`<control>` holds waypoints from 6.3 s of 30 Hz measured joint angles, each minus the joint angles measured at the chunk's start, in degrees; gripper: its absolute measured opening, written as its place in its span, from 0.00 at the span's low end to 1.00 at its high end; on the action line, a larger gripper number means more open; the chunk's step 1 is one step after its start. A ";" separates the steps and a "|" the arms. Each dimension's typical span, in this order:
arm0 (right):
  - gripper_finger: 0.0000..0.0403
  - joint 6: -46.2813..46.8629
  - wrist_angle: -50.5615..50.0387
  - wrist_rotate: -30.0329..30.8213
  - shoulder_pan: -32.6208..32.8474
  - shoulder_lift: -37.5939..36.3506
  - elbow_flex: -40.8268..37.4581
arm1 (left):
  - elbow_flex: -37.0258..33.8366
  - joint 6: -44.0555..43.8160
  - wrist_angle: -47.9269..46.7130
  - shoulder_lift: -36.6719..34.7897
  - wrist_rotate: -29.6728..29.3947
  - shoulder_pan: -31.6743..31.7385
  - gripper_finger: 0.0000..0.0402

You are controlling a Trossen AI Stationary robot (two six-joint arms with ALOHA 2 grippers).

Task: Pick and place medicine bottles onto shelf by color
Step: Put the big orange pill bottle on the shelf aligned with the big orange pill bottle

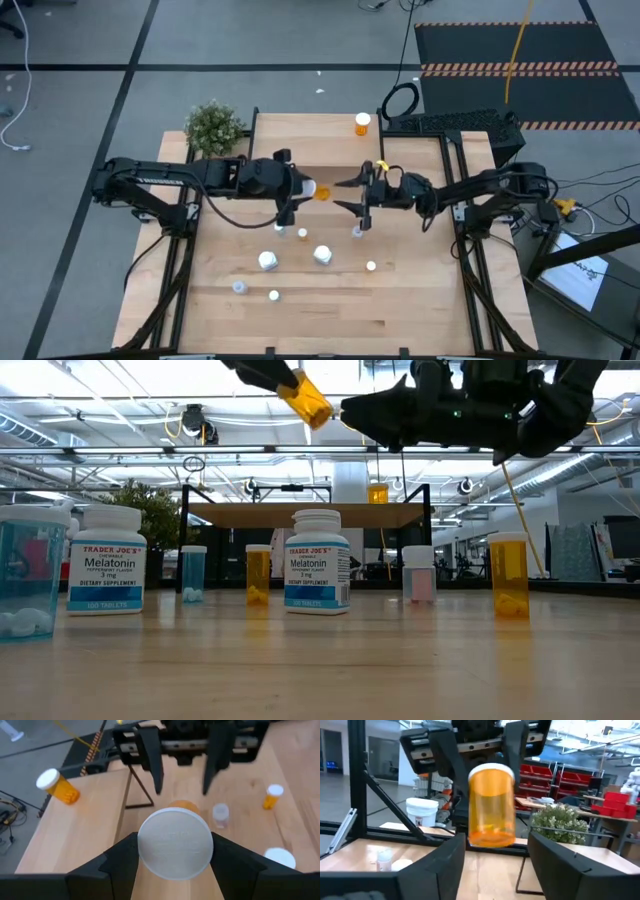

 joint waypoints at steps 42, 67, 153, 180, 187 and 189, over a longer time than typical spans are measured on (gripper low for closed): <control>0.71 -20.23 17.62 9.97 7.98 0.68 -0.02 | 0.01 -3.94 18.17 1.49 2.79 -1.38 0.56; 0.50 -20.70 18.02 9.95 8.24 0.68 -0.02 | 0.00 -4.60 19.96 1.79 3.12 -2.84 0.56; 0.47 -12.31 21.63 0.26 0.62 -33.07 -12.87 | 9.19 -2.40 84.16 31.63 16.33 3.97 0.88; 0.47 -10.79 21.54 -3.75 -0.98 -31.79 -11.94 | 23.38 -9.45 75.02 37.43 23.54 5.25 0.88; 0.47 -11.45 21.56 -3.68 -0.98 -29.03 -11.32 | 23.37 -8.35 77.16 37.33 25.87 5.09 0.88; 0.47 -11.73 21.58 -3.67 -0.98 -29.01 -11.32 | 23.37 -8.35 77.15 37.29 25.99 5.05 0.88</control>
